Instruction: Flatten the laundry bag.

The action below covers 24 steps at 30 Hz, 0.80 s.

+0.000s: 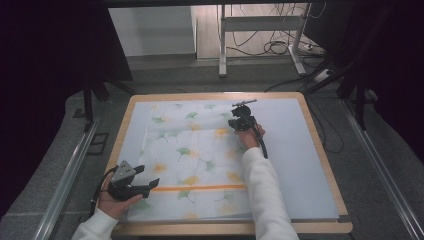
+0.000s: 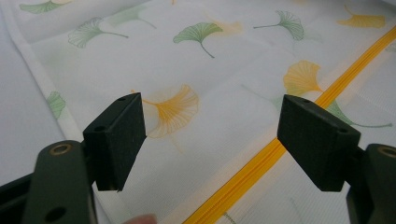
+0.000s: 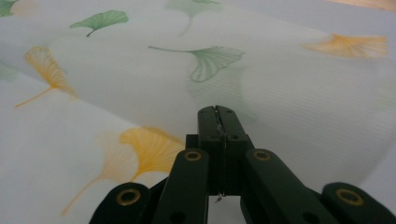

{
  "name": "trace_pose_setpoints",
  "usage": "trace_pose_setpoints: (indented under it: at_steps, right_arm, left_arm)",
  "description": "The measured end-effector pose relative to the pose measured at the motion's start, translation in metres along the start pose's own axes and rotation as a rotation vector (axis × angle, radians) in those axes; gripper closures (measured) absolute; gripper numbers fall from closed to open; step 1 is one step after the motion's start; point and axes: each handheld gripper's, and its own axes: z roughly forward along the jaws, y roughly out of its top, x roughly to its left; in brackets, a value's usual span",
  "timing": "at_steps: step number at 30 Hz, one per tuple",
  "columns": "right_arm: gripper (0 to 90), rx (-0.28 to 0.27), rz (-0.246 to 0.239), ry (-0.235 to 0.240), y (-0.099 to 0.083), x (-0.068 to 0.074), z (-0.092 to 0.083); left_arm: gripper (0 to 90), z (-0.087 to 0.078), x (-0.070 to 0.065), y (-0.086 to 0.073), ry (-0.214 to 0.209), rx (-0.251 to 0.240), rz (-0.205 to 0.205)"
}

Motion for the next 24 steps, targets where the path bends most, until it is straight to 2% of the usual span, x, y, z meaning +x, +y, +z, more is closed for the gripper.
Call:
trace_pose_setpoints:
  at_steps: [4,10,14,16,21,24]
  right_arm:
    - [88.7,0.001,0.016,-0.011,-0.003,-0.006,-0.002]
    - [88.7,-0.023,-0.042,0.005,-0.008,0.001,-0.027]
    - [88.7,-0.040,-0.058,0.039,-0.015,0.005,-0.045]
    - [88.8,-0.025,-0.084,0.052,-0.020,0.010,-0.053]
    - [88.7,-0.032,-0.149,0.103,-0.039,0.023,-0.079]
    - [88.7,-0.035,-0.167,0.136,-0.051,0.029,-0.095]
  left_arm:
    - [23.1,-0.001,0.001,0.000,0.000,-0.005,-0.005]
    - [22.7,0.000,0.000,0.001,0.003,-0.005,-0.006]
    - [22.5,0.001,-0.002,0.001,0.003,-0.003,-0.004]
    - [22.5,0.001,-0.001,0.001,0.004,-0.004,-0.008]
    - [22.3,0.003,0.001,0.001,0.005,-0.002,-0.012]
    - [22.2,0.003,0.000,0.001,0.002,0.000,-0.008]
